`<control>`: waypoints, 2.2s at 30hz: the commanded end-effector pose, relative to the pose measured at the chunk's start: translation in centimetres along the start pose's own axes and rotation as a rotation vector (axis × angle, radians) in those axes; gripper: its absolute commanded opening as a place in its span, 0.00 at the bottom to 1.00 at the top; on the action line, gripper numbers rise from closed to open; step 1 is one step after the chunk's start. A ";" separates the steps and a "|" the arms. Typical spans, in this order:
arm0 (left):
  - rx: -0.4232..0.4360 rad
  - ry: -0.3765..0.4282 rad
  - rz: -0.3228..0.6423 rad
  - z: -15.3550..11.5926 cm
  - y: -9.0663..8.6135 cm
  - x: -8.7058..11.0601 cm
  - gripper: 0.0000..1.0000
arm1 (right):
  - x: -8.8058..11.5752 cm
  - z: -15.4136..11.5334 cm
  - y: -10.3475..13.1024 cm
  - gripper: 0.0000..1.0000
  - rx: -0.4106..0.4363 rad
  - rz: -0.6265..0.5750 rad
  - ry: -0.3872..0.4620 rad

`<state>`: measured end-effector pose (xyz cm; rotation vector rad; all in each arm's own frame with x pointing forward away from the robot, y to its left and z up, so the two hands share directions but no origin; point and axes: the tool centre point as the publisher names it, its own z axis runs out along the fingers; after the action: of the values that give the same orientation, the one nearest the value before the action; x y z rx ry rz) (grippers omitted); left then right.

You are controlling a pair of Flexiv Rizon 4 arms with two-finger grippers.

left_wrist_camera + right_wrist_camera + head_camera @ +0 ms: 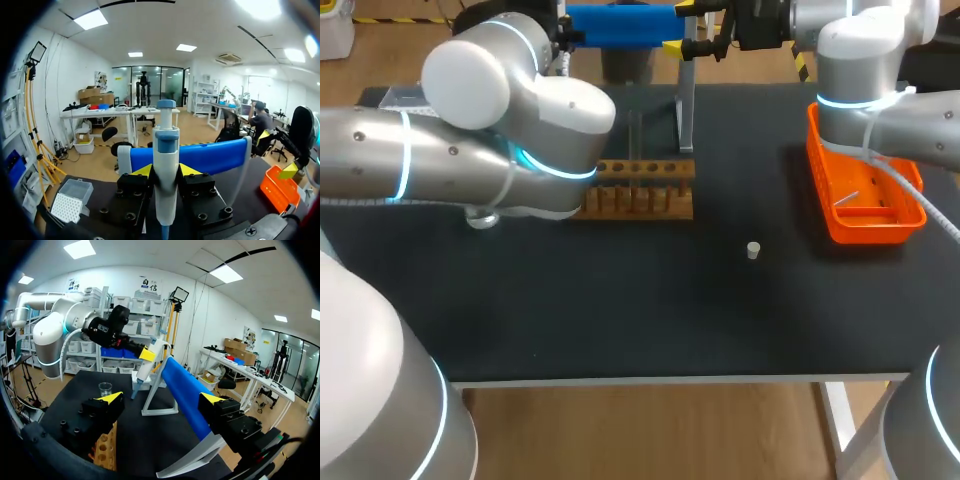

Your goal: Invert the test tube, pick up the pipette, mount the tip to pipette, aspirate from beaker and dispense into the tube, eject the tip, return the pipette, and cap with the stopper.

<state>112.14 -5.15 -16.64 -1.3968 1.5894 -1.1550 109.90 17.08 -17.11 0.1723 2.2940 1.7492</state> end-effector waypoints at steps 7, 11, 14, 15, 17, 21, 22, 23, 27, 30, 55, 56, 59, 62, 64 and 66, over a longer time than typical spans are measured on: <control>-0.029 -0.064 0.002 1.4 0.1 0.0 0.00 | -0.2 0.0 0.0 1.00 0.002 0.000 0.005; -0.036 -0.076 0.008 1.7 0.3 -0.6 0.00 | -0.2 0.0 0.0 1.00 0.002 0.000 0.005; -0.043 -0.085 0.009 2.0 0.4 -0.8 0.00 | -0.2 0.0 0.0 1.00 0.002 0.000 0.005; -0.047 -0.086 0.014 2.1 0.4 -0.8 0.00 | -0.2 0.0 0.0 1.00 0.002 0.000 0.005; -0.050 -0.088 0.017 2.4 0.4 -0.8 0.00 | -0.2 0.0 0.0 1.00 0.002 0.000 0.005; -0.057 -0.093 0.012 2.9 0.6 -1.0 0.00 | -0.2 0.0 0.0 1.00 0.002 0.000 0.005; -0.059 -0.094 0.011 3.0 0.6 -1.0 0.00 | -0.2 0.0 0.0 1.00 0.002 0.000 0.005; -0.062 -0.096 0.012 3.2 0.6 -1.0 0.00 | -0.2 0.0 0.0 1.00 0.002 0.000 0.005; -0.068 -0.096 0.016 3.6 0.7 -1.1 0.00 | -0.2 0.0 0.0 1.00 0.002 0.000 0.005; -0.073 -0.096 0.023 3.9 0.7 -1.1 0.00 | -0.2 0.0 0.0 1.00 0.002 0.000 0.005; -0.133 -0.093 0.008 5.2 2.6 -1.2 0.00 | -0.2 0.0 0.0 1.00 0.002 0.000 0.005; -0.133 -0.093 0.007 5.2 2.7 -1.2 0.00 | -0.2 0.0 0.0 1.00 0.002 0.000 0.005; -0.140 -0.092 -0.002 5.2 2.9 -1.1 0.00 | -0.2 0.0 0.0 1.00 0.002 0.000 0.005; -0.140 -0.081 -0.010 5.3 3.0 -1.1 1.00 | -0.2 0.0 0.0 1.00 0.002 0.000 0.005; -0.138 -0.079 -0.015 5.2 3.0 -1.0 1.00 | -0.2 0.0 0.0 1.00 0.002 0.000 0.005; -0.132 -0.078 -0.013 5.0 2.6 -0.9 1.00 | -0.2 0.0 0.0 1.00 0.002 0.000 0.005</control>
<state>116.11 -5.05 -21.14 -1.5204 1.6248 -1.0063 109.90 17.08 -17.11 0.1722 2.2939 1.7491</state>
